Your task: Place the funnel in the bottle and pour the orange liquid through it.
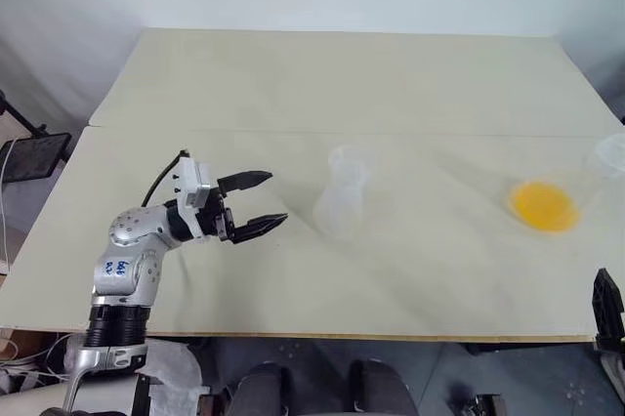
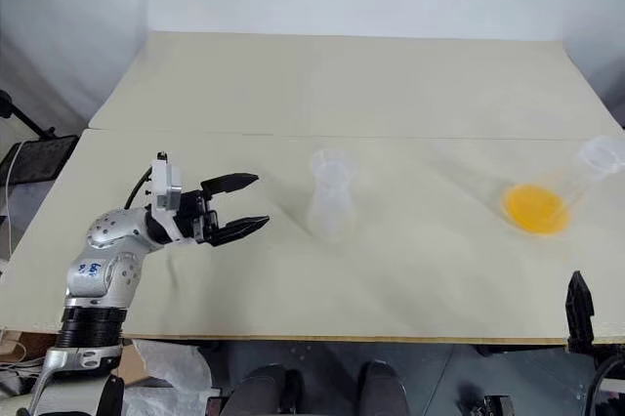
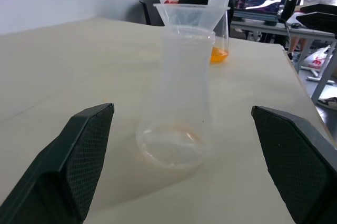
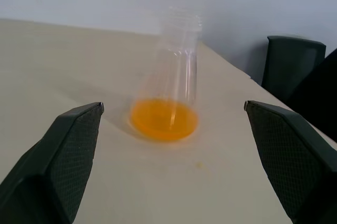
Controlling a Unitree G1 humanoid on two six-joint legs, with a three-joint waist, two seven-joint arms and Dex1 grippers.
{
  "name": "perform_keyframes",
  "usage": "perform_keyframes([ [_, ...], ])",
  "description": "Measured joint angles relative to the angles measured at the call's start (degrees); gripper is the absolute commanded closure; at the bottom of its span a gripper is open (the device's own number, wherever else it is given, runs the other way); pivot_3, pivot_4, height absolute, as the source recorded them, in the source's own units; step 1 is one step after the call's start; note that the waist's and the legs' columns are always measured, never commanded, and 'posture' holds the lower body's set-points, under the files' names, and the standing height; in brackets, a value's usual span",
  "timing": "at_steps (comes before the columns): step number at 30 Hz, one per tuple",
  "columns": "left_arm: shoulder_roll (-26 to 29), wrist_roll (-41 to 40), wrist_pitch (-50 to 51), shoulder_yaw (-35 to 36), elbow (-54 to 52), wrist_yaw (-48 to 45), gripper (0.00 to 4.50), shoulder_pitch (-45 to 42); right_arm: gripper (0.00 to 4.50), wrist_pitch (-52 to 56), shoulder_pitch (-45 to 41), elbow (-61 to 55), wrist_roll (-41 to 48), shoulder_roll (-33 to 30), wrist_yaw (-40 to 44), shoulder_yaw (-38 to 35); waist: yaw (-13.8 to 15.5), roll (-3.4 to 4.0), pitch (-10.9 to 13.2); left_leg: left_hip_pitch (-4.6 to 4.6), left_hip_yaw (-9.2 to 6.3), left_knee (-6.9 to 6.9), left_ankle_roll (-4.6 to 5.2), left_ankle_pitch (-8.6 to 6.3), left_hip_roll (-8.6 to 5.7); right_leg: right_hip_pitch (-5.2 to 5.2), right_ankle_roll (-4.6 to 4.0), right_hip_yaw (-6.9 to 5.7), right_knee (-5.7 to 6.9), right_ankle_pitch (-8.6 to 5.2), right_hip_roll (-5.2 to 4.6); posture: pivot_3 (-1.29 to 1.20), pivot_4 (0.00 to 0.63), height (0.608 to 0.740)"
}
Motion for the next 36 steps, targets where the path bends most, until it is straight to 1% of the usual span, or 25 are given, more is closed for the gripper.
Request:
perform_keyframes([
  [3, -0.18, -0.08, -0.05, 0.02, 0.67, -0.28, 0.06, -1.0, 0.0, 0.7, -0.61, 0.7, 0.1, -1.22, 0.14, 0.63, -0.11, 0.0, 0.0, 0.0, -0.01, 0.0, 0.0, 0.0, 0.01, 0.0, 0.0, 0.0, 0.0, 0.0, 0.0, 0.0, 0.15, 0.74],
  [6, -0.3, -0.56, -0.03, 0.06, 0.7, 0.04, 0.06, -1.46, 0.0, 4.27, -6.13, 3.48, 0.76, -6.25, -1.57, 0.64, -0.3, 0.01, 0.0, 0.02, 0.09, 0.02, 0.02, -0.01, -0.04, 0.01, 0.0, 0.08, -0.04, 0.0, -0.07, 0.0, 0.15, 0.74],
  [8, -0.34, -0.67, -0.03, 0.03, 0.39, 0.24, 0.06, -1.11, 0.0, 8.62, -11.24, 5.18, 0.82, -11.0, -3.91, 0.74, -0.27, 0.04, -0.02, 0.0, 0.05, 0.02, 0.02, -0.01, -0.01, -0.02, -0.01, 0.05, 0.01, 0.0, -0.06, 0.0, 0.15, 0.74],
  [11, -0.25, -0.71, 0.13, -0.36, -1.25, 0.53, 0.06, 0.18, 0.0, 16.66, -20.18, 13.55, 0.09, -20.73, -6.66, 0.71, -0.24, 0.04, -0.02, -0.02, 0.09, 0.05, 0.05, 0.01, -0.04, -0.03, -0.01, 0.04, 0.0, 0.0, -0.08, 0.0, 0.15, 0.74],
  [12, -0.18, -0.8, 0.27, -0.37, -1.61, 0.79, 0.06, 0.49, 0.0, 17.87, -22.53, 15.35, -0.17, -22.03, -7.0, 0.86, -0.08, 0.04, -0.02, -0.03, 0.02, 0.04, 0.03, 0.02, 0.02, -0.04, -0.04, -0.01, 0.02, -0.01, -0.03, 0.0, 0.15, 0.74],
  [16, 0.34, -0.96, 0.66, -0.18, -2.62, 1.47, 0.06, 0.73, 0.0, 19.67, -28.06, 19.45, -1.37, -23.34, -7.03, 2.07, 0.87, 0.04, -0.02, -0.1, -0.03, 0.03, -0.02, 0.05, 0.01, -0.07, -0.1, -0.1, 0.05, -0.05, -0.01, 0.0, 0.15, 0.74],
  [20, 0.67, -1.11, 1.11, 0.2, -2.81, 1.86, 0.06, 0.7, 0.0, 20.21, -33.92, 26.28, -3.71, -24.07, -6.91, 4.01, 0.94, 0.04, -0.02, -0.1, 0.09, 0.08, 0.08, 0.07, -0.09, -0.04, -0.05, -0.06, -0.01, -0.02, -0.1, 0.0, 0.15, 0.74],
  [24, 0.65, -1.19, 1.24, 0.18, -3.02, 2.22, 0.06, 0.68, 0.0, 18.48, -39.91, 33.97, -6.83, -26.14, -6.71, 5.23, 0.86, 0.04, -0.02, -0.1, 0.09, 0.08, 0.08, 0.07, -0.05, -0.06, -0.05, -0.08, 0.01, -0.02, -0.07, 0.0, 0.15, 0.74],
  [30, 0.41, -1.23, 1.23, 0.1, -3.05, 2.64, 0.06, 0.61, 0.0, 16.11, -45.87, 39.89, -8.34, -27.41, -4.9, 5.52, 0.73, 0.04, -0.02, -0.11, 0.09, 0.07, 0.08, 0.08, -0.05, -0.06, -0.05, -0.09, 0.0, -0.02, -0.07, 0.0, 0.15, 0.74],
  [36, 0.33, -1.22, 1.19, 0.02, -3.05, 2.76, 0.06, 0.56, 0.0, 15.53, -49.38, 42.63, -8.59, -27.69, -3.18, 5.76, 0.67, 0.04, -0.02, -0.12, 0.1, 0.07, 0.08, 0.08, -0.05, -0.06, -0.05, -0.09, -0.01, -0.02, -0.07, 0.0, 0.15, 0.74],
])
